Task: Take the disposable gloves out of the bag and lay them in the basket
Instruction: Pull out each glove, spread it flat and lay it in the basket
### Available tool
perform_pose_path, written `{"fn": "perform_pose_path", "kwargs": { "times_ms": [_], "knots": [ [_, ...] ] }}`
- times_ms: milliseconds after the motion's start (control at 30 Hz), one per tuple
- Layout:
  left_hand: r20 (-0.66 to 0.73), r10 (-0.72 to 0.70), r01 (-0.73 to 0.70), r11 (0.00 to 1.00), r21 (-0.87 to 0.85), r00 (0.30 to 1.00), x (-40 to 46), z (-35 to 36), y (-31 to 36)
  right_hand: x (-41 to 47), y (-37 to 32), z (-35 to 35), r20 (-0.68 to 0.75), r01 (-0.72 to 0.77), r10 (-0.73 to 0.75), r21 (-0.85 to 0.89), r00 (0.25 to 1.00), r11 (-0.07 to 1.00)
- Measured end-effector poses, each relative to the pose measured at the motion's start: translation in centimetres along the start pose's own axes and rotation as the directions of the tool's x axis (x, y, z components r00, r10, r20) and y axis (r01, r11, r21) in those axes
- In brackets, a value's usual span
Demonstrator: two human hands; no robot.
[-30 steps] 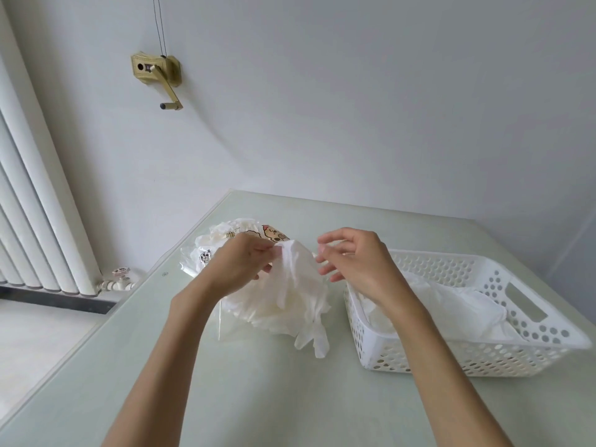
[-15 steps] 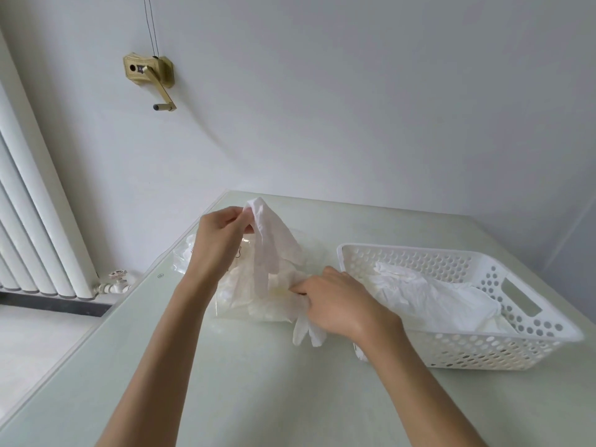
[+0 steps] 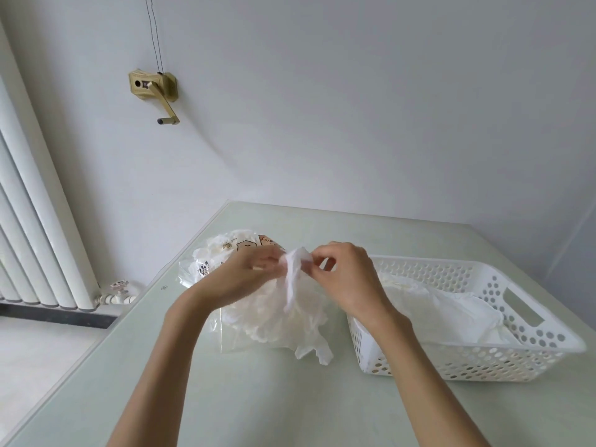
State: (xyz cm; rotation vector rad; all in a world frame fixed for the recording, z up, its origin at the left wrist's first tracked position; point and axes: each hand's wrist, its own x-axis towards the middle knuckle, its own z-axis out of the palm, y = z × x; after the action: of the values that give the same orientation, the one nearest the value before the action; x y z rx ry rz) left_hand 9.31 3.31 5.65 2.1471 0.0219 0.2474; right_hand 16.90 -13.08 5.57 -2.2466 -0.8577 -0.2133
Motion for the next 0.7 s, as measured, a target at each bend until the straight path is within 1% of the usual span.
{"fn": "perform_pose_path", "kwargs": {
  "times_ms": [67, 100, 167, 200, 233, 300, 333, 400, 433, 467, 533, 567, 633, 700],
  "knots": [
    [0.108, -0.014, 0.005, 0.996, 0.085, 0.994, 0.0, 0.0, -0.8, 0.3, 0.5, -0.4, 0.043, -0.010, 0.006, 0.107, 0.999, 0.994],
    [0.108, -0.017, 0.005, 0.994, 0.108, 0.994, 0.0, -0.1, -1.0, 0.3, 0.6, -0.7, 0.047, -0.015, 0.008, 0.165, 0.999, 0.986],
    [0.033, 0.005, -0.009, 0.991, 0.130, 0.999, 0.1, -0.2, -1.3, 0.0, 0.9, -1.4, 0.025, -0.025, 0.019, 0.296, 1.000, 0.955],
    [-0.005, 0.015, -0.014, 0.991, 0.137, 1.000, 0.3, -0.2, -1.5, -0.1, 1.1, -1.9, 0.044, -0.031, 0.017, 0.331, 0.999, 0.943],
    [-0.022, 0.015, -0.011, 0.989, 0.145, 1.000, 0.4, -0.2, -1.6, -0.1, 1.4, -2.3, 0.110, -0.035, -0.003, 0.339, 0.994, 0.940],
    [-0.001, -0.024, 0.024, 0.984, 0.176, 1.000, 0.4, 0.1, -2.0, -0.3, 1.6, -3.0, 0.293, -0.027, -0.067, 0.304, 0.954, 0.952],
    [0.013, -0.053, 0.049, 0.978, 0.201, 0.999, 0.5, 0.2, -2.3, -0.3, 1.6, -3.3, 0.305, -0.012, -0.091, 0.320, 0.948, 0.947],
    [0.018, -0.097, 0.089, 0.964, 0.252, 0.995, 0.8, 0.5, -3.1, -0.3, 1.6, -4.1, 0.171, -0.002, -0.082, 0.440, 0.982, 0.898],
    [0.015, -0.105, 0.098, 0.961, 0.259, 0.994, 0.9, 0.7, -3.3, -0.4, 1.6, -4.7, 0.127, 0.001, -0.070, 0.477, 0.990, 0.879],
    [0.020, -0.113, 0.104, 0.963, 0.247, 0.993, 1.0, 0.7, -3.5, -0.5, 1.3, -5.1, 0.134, -0.007, -0.067, 0.487, 0.989, 0.874],
    [0.045, -0.126, 0.116, 0.977, 0.178, 0.991, 1.2, 0.7, -3.4, -0.8, 1.0, -5.6, 0.194, -0.041, -0.049, 0.433, 0.980, 0.901],
    [0.039, -0.138, 0.132, 0.981, 0.140, 0.990, 1.1, 0.6, -2.8, -0.8, 0.9, -5.7, 0.175, -0.056, -0.016, 0.395, 0.984, 0.917],
    [-0.048, -0.172, 0.174, 0.984, 0.030, 0.984, 0.8, 0.2, -1.0, -0.9, 0.3, -6.0, 0.107, -0.085, 0.053, 0.324, 0.993, 0.942],
    [-0.131, -0.159, 0.147, 0.984, -0.097, 0.979, 0.3, -0.5, 1.3, -1.3, -0.5, -6.0, 0.085, -0.089, 0.073, 0.207, 0.994, 0.974]
  ]
}}
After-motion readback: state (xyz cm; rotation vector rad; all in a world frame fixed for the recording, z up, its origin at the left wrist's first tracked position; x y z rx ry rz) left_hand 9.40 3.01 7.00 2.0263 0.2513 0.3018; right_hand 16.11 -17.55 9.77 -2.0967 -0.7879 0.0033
